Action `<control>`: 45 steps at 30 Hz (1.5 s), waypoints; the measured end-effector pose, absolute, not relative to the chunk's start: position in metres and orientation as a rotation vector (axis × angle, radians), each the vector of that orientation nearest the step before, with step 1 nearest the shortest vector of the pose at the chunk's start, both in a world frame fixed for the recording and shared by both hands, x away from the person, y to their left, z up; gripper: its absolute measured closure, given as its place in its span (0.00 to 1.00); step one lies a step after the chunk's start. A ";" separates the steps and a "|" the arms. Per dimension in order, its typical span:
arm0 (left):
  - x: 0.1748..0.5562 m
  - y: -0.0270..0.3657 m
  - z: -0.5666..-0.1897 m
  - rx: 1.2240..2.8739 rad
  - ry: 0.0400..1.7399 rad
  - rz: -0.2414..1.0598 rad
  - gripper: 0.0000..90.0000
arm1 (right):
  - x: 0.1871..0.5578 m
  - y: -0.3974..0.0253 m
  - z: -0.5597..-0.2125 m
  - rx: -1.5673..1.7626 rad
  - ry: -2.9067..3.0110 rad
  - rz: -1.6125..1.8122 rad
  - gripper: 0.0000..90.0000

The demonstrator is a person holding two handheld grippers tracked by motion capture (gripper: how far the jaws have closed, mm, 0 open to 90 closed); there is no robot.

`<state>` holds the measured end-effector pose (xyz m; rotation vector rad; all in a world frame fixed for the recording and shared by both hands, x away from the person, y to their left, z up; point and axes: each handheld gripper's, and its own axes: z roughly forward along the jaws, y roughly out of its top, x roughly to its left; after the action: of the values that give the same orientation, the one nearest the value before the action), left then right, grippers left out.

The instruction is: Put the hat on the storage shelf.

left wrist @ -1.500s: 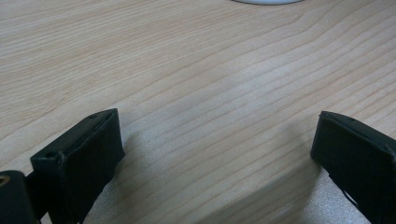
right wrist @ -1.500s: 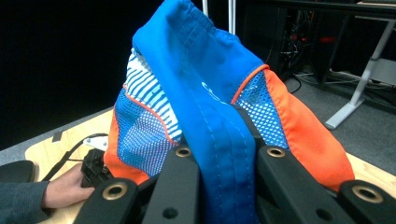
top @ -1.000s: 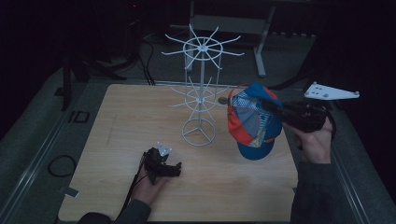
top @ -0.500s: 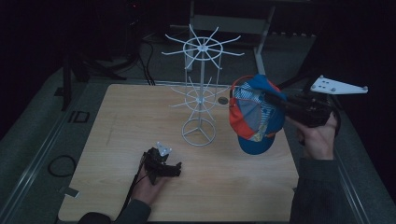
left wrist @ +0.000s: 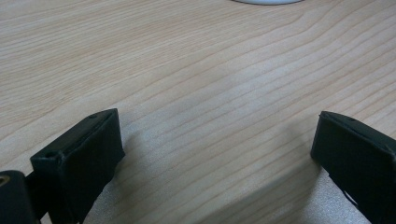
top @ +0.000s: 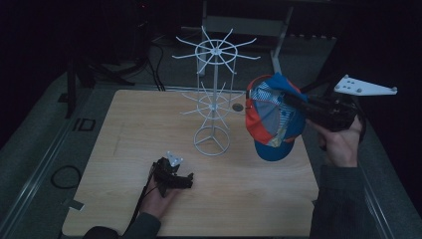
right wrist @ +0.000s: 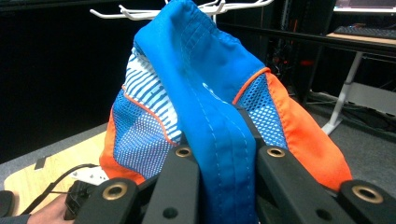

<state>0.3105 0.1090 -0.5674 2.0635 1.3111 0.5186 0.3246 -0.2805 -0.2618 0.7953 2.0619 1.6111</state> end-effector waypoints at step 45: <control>0.311 0.109 -0.567 2.071 1.308 0.519 0.03 | 0.366 -0.262 -0.245 0.839 2.052 1.708 0.92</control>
<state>0.3105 0.1095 -0.5672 2.0709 1.3083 0.5192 0.3655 -0.2620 -0.2449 0.8391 2.0518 1.7081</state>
